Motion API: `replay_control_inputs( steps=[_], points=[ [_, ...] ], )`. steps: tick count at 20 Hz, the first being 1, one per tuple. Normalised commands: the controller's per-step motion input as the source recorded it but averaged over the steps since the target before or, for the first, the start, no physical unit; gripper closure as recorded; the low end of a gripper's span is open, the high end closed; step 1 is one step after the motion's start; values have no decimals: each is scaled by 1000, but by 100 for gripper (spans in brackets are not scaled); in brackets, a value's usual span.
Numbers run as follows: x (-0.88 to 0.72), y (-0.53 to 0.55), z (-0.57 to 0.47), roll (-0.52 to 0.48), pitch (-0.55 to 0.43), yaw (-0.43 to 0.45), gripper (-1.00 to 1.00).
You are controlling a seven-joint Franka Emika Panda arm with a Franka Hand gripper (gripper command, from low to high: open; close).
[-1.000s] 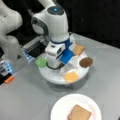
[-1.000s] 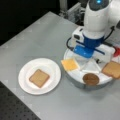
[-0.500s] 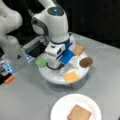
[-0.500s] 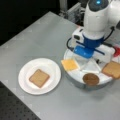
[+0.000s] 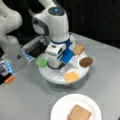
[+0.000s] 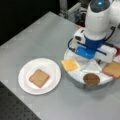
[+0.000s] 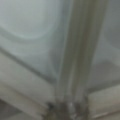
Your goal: Ingredient selection for cheeseburger or sandwich
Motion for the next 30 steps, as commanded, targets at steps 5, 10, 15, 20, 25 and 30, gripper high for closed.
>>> replay_control_inputs(
  steps=[5,10,15,20,25,30],
  points=[
    [-245,45,-130,216,-164,193,-100],
    [-225,-18,-105,176,-132,229,-100],
    [-249,-22,-101,138,-129,96,-100],
    [-231,-14,-146,117,-147,77,-100],
    [-181,-13,-182,97,-157,126,-100],
    [-152,-16,-174,62,-142,170,-100]
  ],
)
